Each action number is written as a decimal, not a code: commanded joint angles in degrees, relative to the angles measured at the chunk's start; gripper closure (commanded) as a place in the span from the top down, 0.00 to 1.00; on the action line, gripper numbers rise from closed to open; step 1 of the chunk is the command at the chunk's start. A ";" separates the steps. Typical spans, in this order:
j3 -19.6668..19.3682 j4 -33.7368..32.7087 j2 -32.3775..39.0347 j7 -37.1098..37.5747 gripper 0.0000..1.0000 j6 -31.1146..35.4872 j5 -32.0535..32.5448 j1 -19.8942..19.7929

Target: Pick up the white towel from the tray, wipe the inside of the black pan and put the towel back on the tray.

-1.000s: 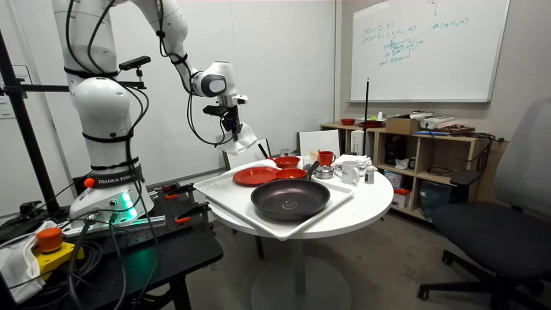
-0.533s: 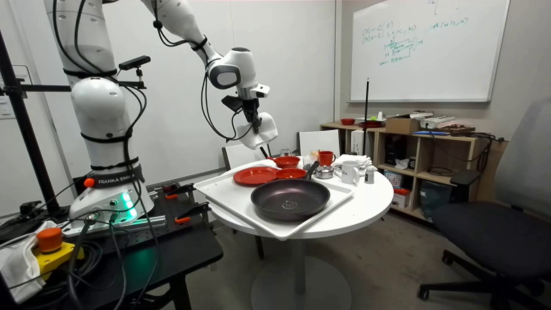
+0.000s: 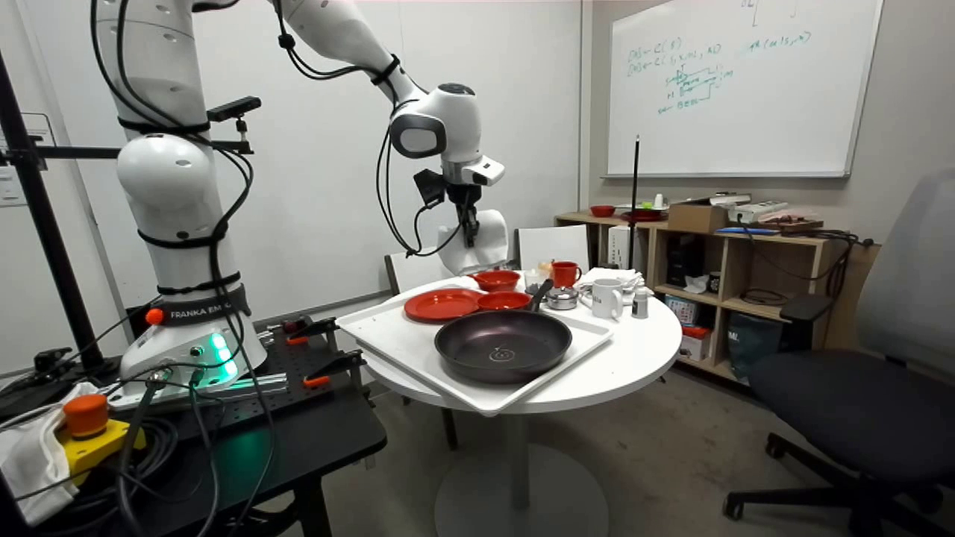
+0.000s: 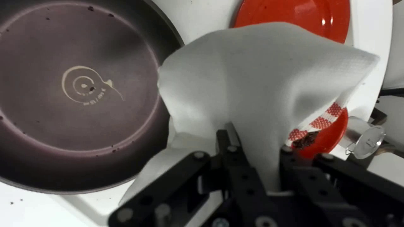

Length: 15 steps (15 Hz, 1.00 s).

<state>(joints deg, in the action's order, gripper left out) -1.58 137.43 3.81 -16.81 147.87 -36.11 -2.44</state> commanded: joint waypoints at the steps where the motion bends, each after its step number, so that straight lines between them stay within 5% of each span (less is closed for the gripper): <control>1: -1.41 -3.73 4.75 4.62 0.07 -3.33 1.52 -2.23; 8: -4.33 -8.02 12.91 22.63 0.07 -3.92 13.46 -3.59; 10: -3.05 -5.81 11.57 20.07 0.07 -1.94 12.08 -4.46; 11: -3.00 -6.06 12.15 20.37 0.18 -1.84 12.20 -4.54; 15: -2.86 -6.05 12.33 20.34 0.18 -1.81 12.19 -4.61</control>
<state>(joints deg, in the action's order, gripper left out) -5.23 131.40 16.20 3.16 146.09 -24.42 -6.24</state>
